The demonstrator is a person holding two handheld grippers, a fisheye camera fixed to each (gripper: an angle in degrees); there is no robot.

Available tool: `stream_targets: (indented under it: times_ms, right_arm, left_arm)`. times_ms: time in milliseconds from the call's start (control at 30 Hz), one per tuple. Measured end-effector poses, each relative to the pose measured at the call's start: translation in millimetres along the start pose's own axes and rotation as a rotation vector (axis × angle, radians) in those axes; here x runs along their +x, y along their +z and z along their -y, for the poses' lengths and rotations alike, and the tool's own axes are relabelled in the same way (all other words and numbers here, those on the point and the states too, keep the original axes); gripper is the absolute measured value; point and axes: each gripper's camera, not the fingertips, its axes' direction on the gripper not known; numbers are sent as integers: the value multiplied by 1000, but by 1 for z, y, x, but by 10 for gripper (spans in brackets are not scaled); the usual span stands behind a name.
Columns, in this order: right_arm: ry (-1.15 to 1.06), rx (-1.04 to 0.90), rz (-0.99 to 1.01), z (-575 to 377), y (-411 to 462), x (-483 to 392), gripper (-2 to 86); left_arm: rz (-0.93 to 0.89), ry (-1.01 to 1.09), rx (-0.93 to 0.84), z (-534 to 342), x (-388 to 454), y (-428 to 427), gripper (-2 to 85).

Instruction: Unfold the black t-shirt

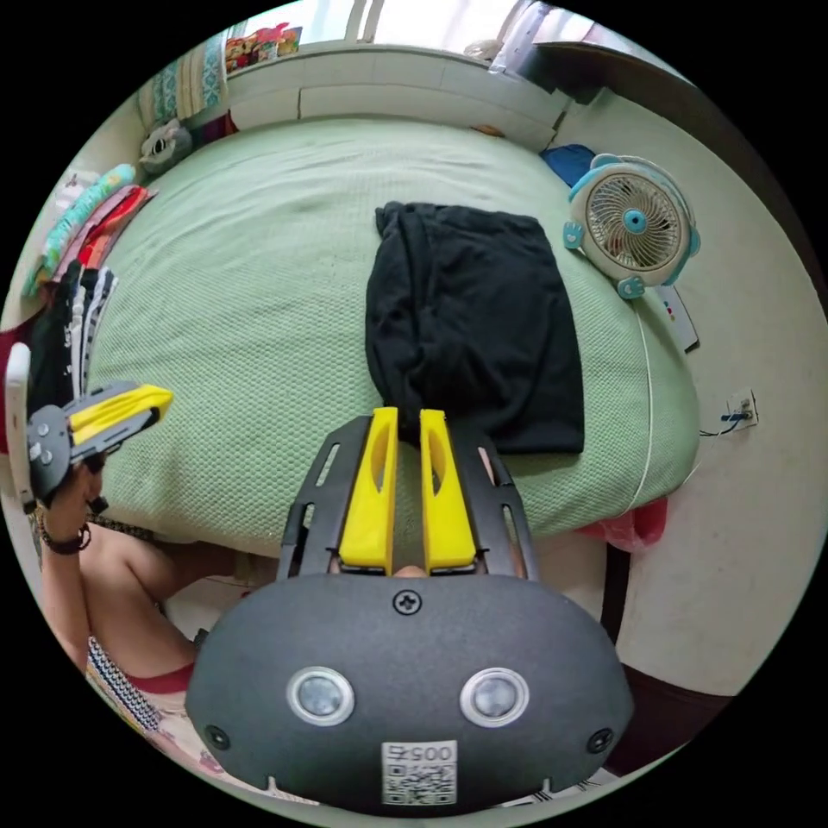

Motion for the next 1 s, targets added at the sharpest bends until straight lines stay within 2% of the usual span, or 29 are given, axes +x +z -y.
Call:
stream_targets:
  times_ms: [133,333,500,800,1000]
  right_arm:
    - [87,58,32,9,-27,27,2]
    - [97,13,50,21,-22,19,1]
    - [-6,-26,10,36,-15,-23,-1]
    - [-223,-31,121,62,-25,-115,13]
    - [-371,-92,274,54,-10,-180,24]
  left_arm:
    - [-7,-9,7,8,-5,11,-6]
    - [-14,-23,4,14,-20,25,-6]
    - [-30,-57,17,14,-44,28,-7]
    - [-36,-151,30,8,-100,31,-6]
    - [-33,-214,30,0,-137,31,-6]
